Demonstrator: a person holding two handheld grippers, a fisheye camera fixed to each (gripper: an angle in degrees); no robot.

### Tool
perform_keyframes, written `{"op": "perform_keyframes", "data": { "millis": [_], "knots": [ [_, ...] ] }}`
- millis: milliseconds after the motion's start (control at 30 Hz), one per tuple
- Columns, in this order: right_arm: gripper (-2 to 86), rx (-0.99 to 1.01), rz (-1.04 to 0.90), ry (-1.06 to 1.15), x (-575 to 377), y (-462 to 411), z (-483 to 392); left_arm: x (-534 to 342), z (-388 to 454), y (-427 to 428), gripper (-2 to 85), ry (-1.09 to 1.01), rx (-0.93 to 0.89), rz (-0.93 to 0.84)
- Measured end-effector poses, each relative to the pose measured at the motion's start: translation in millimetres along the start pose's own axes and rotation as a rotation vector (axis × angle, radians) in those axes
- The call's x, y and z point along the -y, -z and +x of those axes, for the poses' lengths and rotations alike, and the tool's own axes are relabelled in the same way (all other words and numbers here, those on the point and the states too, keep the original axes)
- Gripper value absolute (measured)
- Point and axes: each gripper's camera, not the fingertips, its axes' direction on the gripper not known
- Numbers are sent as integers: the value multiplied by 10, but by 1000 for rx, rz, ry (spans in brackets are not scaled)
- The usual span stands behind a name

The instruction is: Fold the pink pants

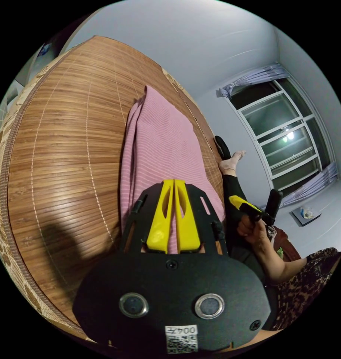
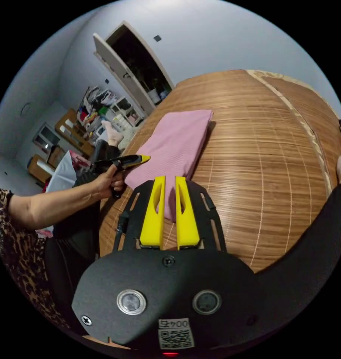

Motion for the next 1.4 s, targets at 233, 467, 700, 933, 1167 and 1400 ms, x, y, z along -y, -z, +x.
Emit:
{"op": "perform_keyframes", "data": {
  "millis": [233,467,700,933,1167,1400],
  "knots": [
    [69,-44,-265,-45,-5,-590,125,-4,-56,-22,8,2,-3,-2],
    [97,174,-169,-188,-140,-383,482,39,-252,4,12,66,-100,-18],
    [133,357,-48,-356,-454,-113,816,-287,-224,389,49,251,-331,153],
    [138,355,-149,-343,-560,-213,798,-923,-184,458,134,407,-416,185],
    [112,421,-167,-371,-733,-191,784,-955,-157,260,173,442,-379,104],
    [51,412,-257,-323,-835,-164,551,-982,-109,167,187,464,-347,109]
  ]
}}
